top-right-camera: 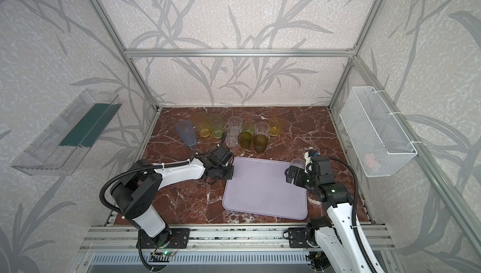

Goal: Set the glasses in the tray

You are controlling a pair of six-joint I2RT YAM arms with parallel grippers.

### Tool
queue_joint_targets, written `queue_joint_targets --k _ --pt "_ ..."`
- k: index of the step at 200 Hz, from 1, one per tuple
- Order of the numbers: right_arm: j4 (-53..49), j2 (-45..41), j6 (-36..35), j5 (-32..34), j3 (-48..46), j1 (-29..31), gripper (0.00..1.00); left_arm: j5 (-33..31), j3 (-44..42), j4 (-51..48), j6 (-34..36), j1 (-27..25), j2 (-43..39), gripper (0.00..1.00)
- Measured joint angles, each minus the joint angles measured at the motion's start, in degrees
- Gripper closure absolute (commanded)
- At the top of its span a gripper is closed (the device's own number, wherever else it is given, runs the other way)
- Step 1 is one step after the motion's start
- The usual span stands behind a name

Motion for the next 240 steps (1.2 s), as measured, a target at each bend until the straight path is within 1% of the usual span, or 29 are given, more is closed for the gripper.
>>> queue_joint_targets --k 56,88,133,166,179,191,205,240 --pt "0.00 0.00 -0.02 0.00 0.00 0.00 0.01 -5.73 0.24 -3.56 -1.18 0.17 -0.55 1.00" --pt "0.00 -0.02 -0.02 -0.02 0.00 0.00 0.01 -8.59 -1.22 -6.05 -1.53 1.11 -2.45 1.00" --pt "0.00 -0.02 -0.02 0.00 0.00 0.00 0.01 -10.14 -3.08 -7.96 -0.35 4.00 -4.72 1.00" --pt "0.00 -0.02 -0.02 0.00 -0.04 0.00 0.01 -11.30 -3.21 -9.09 1.25 5.11 -5.40 1.00" --pt "0.00 -0.02 -0.02 -0.02 -0.07 0.00 0.01 -11.45 -3.72 -9.11 1.60 5.53 -6.32 0.84" --pt "0.00 -0.02 -0.02 -0.04 -0.07 0.00 0.01 -11.65 -4.24 -9.29 1.75 5.79 -7.48 0.72" --pt "0.00 -0.02 -0.02 -0.15 -0.07 0.00 0.01 -11.72 -4.66 -9.62 2.01 5.86 -9.44 0.56" --pt "-0.02 0.00 0.17 -0.24 -0.07 0.00 0.01 -10.69 -4.68 -9.97 2.82 6.19 -15.32 0.25"
